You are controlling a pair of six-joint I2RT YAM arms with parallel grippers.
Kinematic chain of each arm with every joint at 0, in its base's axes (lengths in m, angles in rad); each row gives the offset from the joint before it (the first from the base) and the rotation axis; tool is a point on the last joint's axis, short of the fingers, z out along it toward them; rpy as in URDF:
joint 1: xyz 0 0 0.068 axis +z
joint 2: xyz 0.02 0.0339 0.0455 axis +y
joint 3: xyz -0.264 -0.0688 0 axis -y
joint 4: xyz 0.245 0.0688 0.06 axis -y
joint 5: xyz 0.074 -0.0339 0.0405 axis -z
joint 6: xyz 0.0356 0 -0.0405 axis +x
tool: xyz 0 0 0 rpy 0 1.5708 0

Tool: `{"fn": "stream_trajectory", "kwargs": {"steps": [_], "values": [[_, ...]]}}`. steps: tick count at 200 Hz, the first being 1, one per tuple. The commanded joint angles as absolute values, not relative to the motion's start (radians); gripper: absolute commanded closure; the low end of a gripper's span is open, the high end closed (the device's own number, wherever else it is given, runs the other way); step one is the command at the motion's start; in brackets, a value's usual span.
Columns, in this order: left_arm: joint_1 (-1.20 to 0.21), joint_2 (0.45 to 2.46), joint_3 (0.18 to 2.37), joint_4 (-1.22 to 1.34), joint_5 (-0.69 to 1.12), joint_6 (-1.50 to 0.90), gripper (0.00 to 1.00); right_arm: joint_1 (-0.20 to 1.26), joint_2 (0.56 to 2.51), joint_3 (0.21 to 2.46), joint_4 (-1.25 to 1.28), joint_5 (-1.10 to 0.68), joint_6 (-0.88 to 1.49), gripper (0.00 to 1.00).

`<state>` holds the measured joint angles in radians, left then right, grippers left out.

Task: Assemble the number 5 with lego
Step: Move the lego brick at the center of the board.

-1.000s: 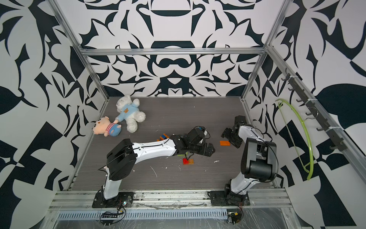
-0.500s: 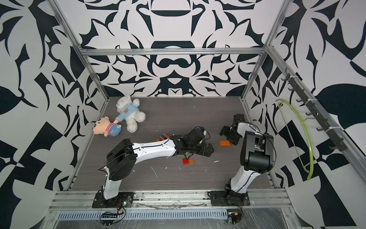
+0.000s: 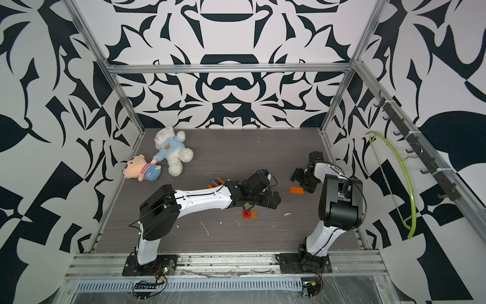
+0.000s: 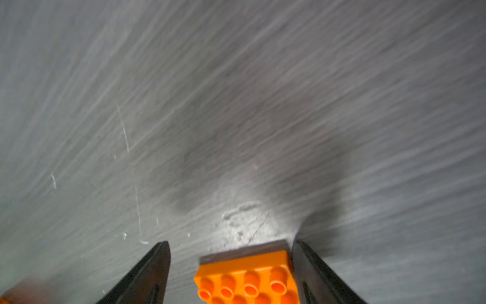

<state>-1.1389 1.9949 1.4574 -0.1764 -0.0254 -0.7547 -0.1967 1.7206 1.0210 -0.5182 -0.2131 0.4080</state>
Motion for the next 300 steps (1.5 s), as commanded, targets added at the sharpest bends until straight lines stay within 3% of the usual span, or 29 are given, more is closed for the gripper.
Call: {"fn": "stream_trajectory", "kwargs": {"steps": [1,49,130,235,264,300], "values": [[-1.139,1.938,1.432,-0.175,-0.071,-0.753,0.01,-0.167,1.651,0.998,-0.576,-0.187,0.386,0.22],[-1.138,1.919,1.407,-0.166,-0.097,-0.762,0.01,-0.071,1.661,1.002,-0.625,-0.083,0.378,0.19],[-1.138,1.907,1.389,-0.164,-0.111,-0.770,0.01,-0.034,1.649,0.988,-0.672,-0.001,0.425,0.15],[-1.138,1.907,1.392,-0.172,-0.117,-0.765,0.01,-0.001,1.715,1.035,-0.673,-0.029,0.431,0.09],[-1.137,1.911,1.399,-0.179,-0.114,-0.764,0.01,0.000,1.746,1.054,-0.686,0.000,0.424,0.10],[-1.136,1.910,1.400,-0.185,-0.117,-0.761,0.01,0.000,1.774,1.085,-0.698,0.003,0.377,0.21]]}}
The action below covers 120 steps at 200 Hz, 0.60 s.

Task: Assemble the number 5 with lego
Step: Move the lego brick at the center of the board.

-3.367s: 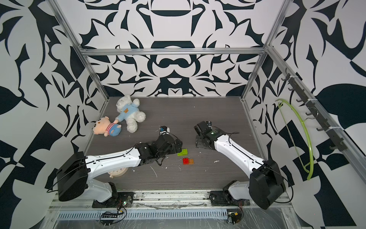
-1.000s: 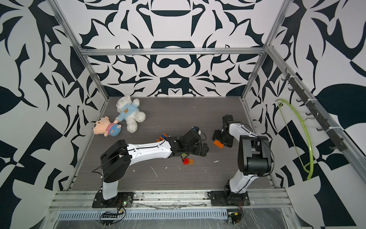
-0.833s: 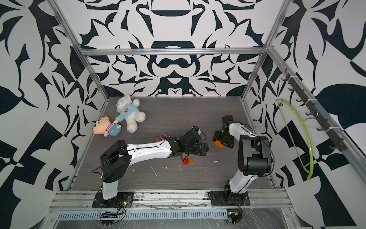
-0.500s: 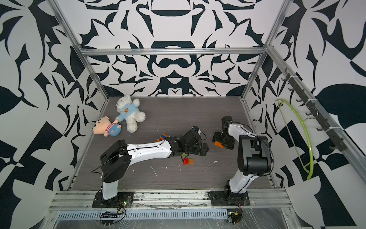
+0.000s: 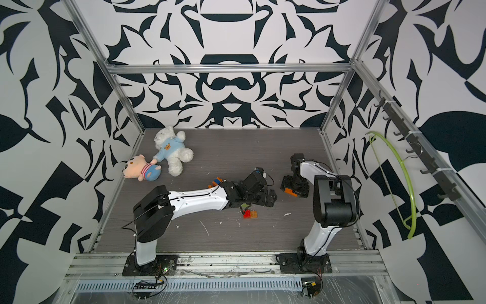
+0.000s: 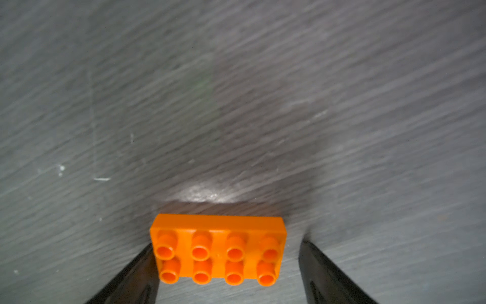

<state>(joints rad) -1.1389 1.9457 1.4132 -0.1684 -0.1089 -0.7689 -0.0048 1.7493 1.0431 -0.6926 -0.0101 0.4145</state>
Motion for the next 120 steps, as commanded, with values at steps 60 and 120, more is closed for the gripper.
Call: {"fn": "stream_trajectory", "kwargs": {"steps": [60,120], "values": [[-1.135,1.906,1.392,-0.189,-0.128,-0.764,0.01,0.008,1.774,1.082,-0.706,-0.039,0.351,0.34],[-1.137,1.770,1.247,-0.173,-0.245,-0.809,0.01,0.172,1.654,0.986,-0.719,-0.065,0.400,0.34]]}}
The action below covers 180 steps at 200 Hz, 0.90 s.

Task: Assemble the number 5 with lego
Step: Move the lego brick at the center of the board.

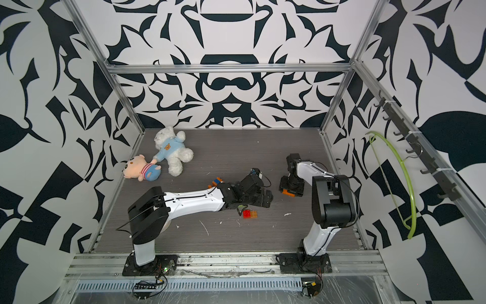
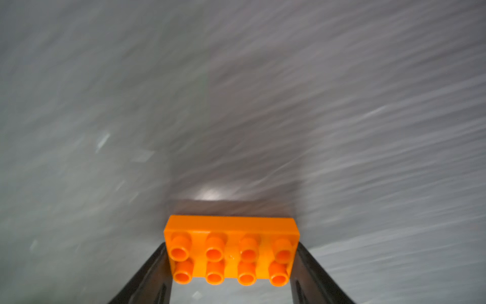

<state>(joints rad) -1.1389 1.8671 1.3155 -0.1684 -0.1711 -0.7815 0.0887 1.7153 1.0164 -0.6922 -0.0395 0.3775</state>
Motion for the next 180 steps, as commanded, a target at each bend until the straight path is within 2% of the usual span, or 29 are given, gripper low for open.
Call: {"fn": "stream_trajectory", "kwargs": {"steps": [1,41,97,180], "values": [[-1.137,1.770,1.243,-0.172,-0.248,-0.813,0.01,0.175,1.651,0.985,-0.720,-0.063,0.401,0.34],[-1.137,1.626,1.076,-0.151,-0.350,-0.878,0.01,0.333,1.575,0.921,-0.741,-0.038,0.460,0.33],[-1.136,1.516,0.951,-0.153,-0.448,-0.946,0.01,0.463,1.559,0.902,-0.776,0.024,0.505,0.31],[-1.136,1.521,0.967,-0.175,-0.463,-0.937,0.01,0.508,1.630,0.919,-0.743,0.037,0.532,0.26]]}}
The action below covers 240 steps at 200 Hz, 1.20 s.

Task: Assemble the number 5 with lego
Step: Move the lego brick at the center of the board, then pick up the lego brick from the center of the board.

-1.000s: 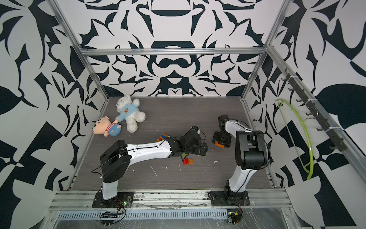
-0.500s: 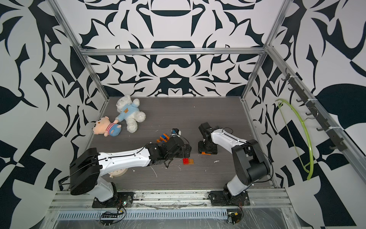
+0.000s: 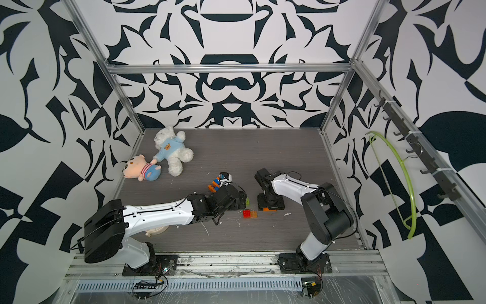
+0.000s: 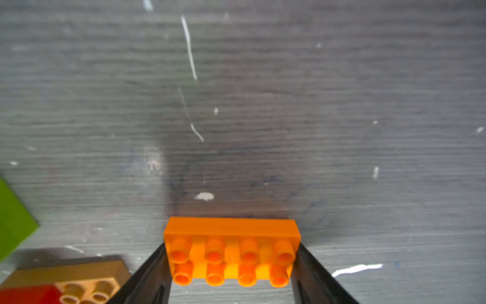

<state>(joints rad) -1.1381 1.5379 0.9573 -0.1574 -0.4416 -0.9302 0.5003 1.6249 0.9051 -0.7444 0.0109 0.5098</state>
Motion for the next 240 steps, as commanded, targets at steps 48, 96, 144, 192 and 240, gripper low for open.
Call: {"fn": "stream_trajectory", "kwargs": {"steps": [48,96,144,192,240], "values": [[-1.136,1.522,0.969,-0.174,-0.463,-0.940,0.01,0.508,1.630,0.907,-0.732,0.054,0.547,0.22],[-1.136,1.522,0.971,-0.171,-0.460,-0.940,0.01,0.508,1.622,0.898,-0.726,0.060,0.555,0.17],[-1.137,1.522,0.970,-0.167,-0.455,-0.947,0.01,0.508,1.617,0.895,-0.713,0.051,0.549,0.17],[-1.136,1.534,0.973,-0.161,-0.442,-0.951,0.01,0.509,1.610,0.882,-0.693,0.037,0.555,0.23],[-1.137,1.542,0.983,-0.162,-0.437,-0.951,0.01,0.509,1.587,0.875,-0.686,0.044,0.561,0.22]]}}
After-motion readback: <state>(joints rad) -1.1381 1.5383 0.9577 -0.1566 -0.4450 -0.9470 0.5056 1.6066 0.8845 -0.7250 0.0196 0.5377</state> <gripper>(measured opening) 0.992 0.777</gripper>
